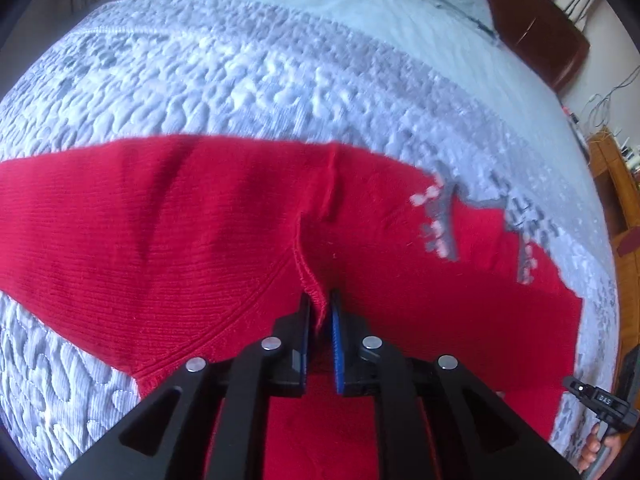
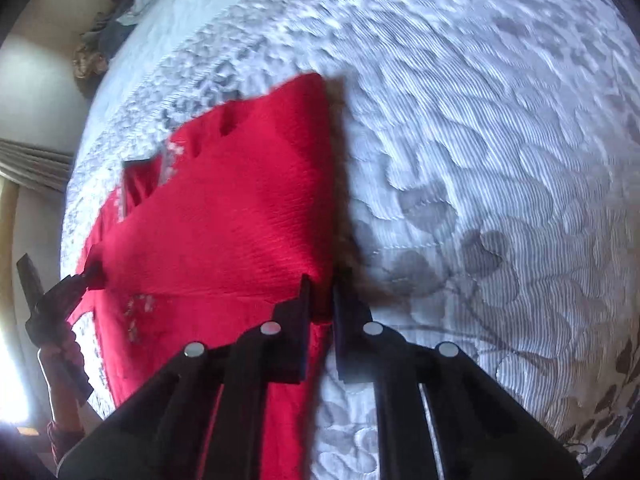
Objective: Fold small clothes
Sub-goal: 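Lift the held sleeve and lay it across the sweater body with the left tool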
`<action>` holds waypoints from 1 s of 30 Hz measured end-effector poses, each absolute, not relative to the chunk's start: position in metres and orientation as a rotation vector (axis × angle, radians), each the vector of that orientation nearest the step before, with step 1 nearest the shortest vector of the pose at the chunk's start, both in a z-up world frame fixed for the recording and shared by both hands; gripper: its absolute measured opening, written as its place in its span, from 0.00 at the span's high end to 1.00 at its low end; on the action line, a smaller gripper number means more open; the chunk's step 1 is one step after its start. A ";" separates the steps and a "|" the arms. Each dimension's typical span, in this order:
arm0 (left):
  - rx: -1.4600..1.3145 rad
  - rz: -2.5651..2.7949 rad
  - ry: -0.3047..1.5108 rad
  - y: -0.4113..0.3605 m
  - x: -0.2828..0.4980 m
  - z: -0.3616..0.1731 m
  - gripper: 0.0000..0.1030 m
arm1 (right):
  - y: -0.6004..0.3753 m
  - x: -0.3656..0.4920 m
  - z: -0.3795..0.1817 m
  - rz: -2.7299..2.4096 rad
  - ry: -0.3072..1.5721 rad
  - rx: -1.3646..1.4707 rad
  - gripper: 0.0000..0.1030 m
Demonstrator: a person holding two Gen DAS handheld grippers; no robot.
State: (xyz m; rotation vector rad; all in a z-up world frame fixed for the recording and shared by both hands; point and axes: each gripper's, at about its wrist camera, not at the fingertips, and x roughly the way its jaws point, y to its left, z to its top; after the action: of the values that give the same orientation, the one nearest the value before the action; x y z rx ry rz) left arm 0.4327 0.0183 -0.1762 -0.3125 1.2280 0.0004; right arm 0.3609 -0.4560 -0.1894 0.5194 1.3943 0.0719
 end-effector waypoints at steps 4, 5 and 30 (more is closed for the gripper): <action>-0.334 -0.016 1.233 0.025 0.432 -0.174 0.85 | -0.445 0.362 -0.181 0.068 1.396 0.399 0.91; -0.350 -0.014 1.232 0.028 0.430 -0.170 0.84 | -0.443 0.361 -0.177 0.068 1.388 0.380 0.88; -0.369 -0.096 1.276 0.014 0.431 -0.167 0.67 | -0.394 0.360 -0.167 0.053 1.340 0.251 0.77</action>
State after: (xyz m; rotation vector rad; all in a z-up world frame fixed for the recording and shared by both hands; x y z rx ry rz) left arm 0.4309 0.0136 -0.1671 -0.3691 1.2765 -0.0958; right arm 0.3597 -0.3938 -0.1668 0.2512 1.3398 0.0530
